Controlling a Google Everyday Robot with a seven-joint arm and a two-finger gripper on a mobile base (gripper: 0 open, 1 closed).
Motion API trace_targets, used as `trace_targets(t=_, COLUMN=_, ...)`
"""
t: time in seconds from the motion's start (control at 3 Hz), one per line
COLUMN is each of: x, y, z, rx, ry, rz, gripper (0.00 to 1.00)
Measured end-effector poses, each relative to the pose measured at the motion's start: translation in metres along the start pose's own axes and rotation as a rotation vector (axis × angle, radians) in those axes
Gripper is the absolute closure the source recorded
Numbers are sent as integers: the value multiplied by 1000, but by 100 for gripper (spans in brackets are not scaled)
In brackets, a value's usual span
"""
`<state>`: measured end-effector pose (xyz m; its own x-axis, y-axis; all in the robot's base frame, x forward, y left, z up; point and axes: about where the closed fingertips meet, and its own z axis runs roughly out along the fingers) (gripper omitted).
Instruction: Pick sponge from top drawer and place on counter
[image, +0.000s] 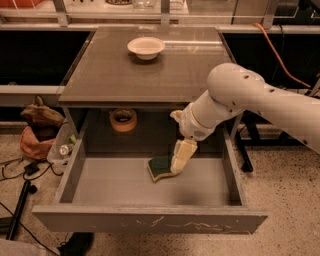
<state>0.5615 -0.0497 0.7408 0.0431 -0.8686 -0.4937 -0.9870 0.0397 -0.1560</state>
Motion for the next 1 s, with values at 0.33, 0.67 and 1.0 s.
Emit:
trace_targets(t=0.33, x=-3, y=3, z=39, rx=-65, ry=-54, rz=-8, gripper=0)
trace_targets(t=0.67, x=5, y=0, z=76, rx=-102, ry=-100, rz=-9, gripper=0)
trace_targets(t=1.0, x=14, y=-5, z=101, rx=-128, ry=-105, rz=-8, gripper=0)
